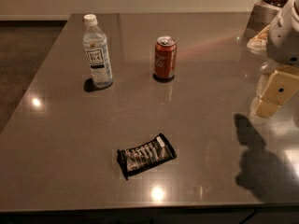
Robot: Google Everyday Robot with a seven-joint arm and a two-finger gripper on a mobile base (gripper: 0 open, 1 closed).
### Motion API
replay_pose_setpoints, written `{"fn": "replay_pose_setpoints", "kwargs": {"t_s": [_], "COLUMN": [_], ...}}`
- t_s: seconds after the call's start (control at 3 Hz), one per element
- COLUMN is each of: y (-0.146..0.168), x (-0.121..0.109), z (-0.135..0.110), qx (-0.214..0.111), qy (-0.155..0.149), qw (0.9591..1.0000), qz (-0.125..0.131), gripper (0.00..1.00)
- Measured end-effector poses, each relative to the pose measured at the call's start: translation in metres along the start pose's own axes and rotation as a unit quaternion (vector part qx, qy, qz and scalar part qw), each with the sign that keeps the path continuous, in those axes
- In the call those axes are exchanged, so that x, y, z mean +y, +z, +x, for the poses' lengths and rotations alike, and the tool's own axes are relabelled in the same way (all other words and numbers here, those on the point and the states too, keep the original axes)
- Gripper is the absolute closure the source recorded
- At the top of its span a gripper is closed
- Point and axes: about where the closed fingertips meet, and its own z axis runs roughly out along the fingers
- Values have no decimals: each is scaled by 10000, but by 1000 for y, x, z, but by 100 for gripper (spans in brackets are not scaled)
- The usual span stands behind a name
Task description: Move rxbar chocolate near coke can
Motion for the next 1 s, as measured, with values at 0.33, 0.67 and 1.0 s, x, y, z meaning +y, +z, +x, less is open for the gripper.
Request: {"fn": "replay_pose_setpoints", "kwargs": {"t_s": [0.33,0.67,1.0], "y": [0,6,18], "x": [0,9,26], "z": [0,-19,-48], "qx": [0,-161,-395], "qy": [0,-195,-476], "qw": [10000,9996,9972], "qz": [1,-158,-415], "gripper": [0,0,0]}}
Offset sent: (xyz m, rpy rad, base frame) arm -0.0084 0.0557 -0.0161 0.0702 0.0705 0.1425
